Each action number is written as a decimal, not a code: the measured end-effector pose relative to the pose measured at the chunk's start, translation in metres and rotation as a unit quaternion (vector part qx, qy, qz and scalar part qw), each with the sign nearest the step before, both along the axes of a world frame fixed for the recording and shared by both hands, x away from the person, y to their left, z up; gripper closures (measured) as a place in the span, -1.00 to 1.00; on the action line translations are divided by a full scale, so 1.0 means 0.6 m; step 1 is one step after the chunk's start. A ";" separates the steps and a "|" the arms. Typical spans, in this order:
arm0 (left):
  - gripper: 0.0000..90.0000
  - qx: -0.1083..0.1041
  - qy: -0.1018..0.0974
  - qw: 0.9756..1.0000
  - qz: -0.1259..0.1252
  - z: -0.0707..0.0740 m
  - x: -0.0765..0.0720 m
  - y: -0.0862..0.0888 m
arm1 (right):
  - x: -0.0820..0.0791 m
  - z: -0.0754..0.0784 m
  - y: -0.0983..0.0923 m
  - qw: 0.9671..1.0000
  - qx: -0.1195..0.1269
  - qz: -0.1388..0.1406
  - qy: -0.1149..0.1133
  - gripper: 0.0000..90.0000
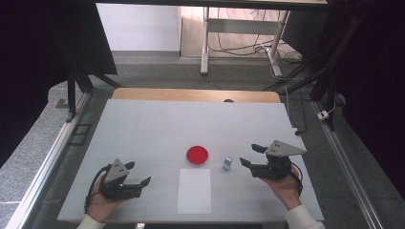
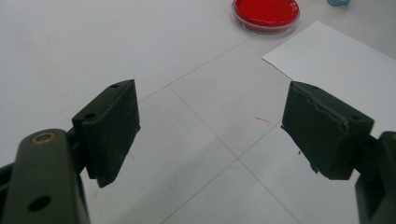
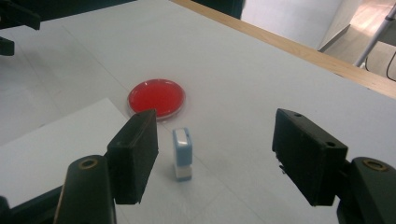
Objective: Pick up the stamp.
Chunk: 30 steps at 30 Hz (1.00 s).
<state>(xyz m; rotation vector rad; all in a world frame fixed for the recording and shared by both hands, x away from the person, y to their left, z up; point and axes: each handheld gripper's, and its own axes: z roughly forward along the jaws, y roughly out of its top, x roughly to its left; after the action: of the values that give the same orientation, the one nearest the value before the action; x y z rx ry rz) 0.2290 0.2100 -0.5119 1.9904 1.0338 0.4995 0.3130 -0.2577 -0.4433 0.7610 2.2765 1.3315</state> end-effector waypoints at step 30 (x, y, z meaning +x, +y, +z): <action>-0.57 0.006 0.009 1.000 0.005 -0.010 0.006 -0.001 | 0.054 -0.047 0.080 0.994 -0.075 0.052 0.068 -0.25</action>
<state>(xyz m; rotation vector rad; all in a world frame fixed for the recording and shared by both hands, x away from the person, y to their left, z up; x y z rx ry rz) 0.2325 0.2092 -0.5178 2.0050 1.0547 0.4950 0.3454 -0.2098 -0.4714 0.7116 2.5215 1.1686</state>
